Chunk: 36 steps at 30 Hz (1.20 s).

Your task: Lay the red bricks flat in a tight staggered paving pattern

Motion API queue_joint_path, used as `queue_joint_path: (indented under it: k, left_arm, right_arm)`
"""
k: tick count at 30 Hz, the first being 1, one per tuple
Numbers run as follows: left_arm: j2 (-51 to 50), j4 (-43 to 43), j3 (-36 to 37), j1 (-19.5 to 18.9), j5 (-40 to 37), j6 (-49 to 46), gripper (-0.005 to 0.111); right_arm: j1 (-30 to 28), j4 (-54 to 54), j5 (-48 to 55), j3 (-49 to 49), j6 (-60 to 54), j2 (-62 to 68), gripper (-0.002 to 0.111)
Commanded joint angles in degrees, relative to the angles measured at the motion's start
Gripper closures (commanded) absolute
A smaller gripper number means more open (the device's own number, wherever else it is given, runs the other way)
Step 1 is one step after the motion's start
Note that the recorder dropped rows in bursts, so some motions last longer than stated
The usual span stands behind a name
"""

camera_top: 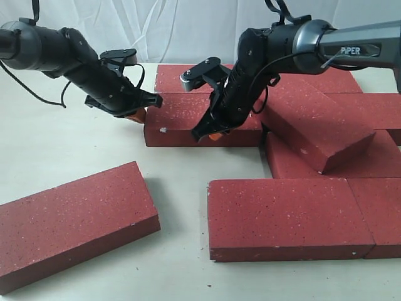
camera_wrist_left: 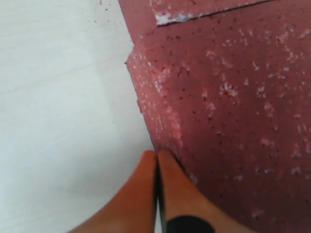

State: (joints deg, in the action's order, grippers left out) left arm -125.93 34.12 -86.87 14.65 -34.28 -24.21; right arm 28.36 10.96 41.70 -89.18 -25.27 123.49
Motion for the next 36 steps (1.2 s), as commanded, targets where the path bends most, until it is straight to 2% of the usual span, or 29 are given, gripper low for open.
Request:
queue_joint_path:
  k: [1, 10, 15, 31, 36]
  left_arm:
    - [0.27, 2.46, -0.25, 1.49, 2.78, -0.31, 0.107]
    - [0.27, 2.99, -0.25, 3.07, 4.52, -0.31, 0.107]
    - [-1.53, 3.77, -0.37, 3.95, 5.78, -0.32, 0.107]
    - [-2.91, 4.15, -0.61, 5.92, 7.81, -0.45, 0.107]
    - [-2.91, 4.4, -0.6, 6.9, 9.47, -0.45, 0.107]
  right_arm:
    - [-0.87, -1.63, -0.46, -0.31, 0.2, -2.97, 0.109]
    - [-0.98, -2.18, -0.64, -0.21, 0.2, -3.87, 0.109]
    - [-1.41, -10.96, -1.05, -0.21, 6.37, -6.76, 0.109]
    - [-16.58, -8.83, 2.88, -0.1, 9.51, -13.64, 0.109]
    - [-19.79, -6.37, 0.52, 3.99, 9.51, -17.69, 0.109]
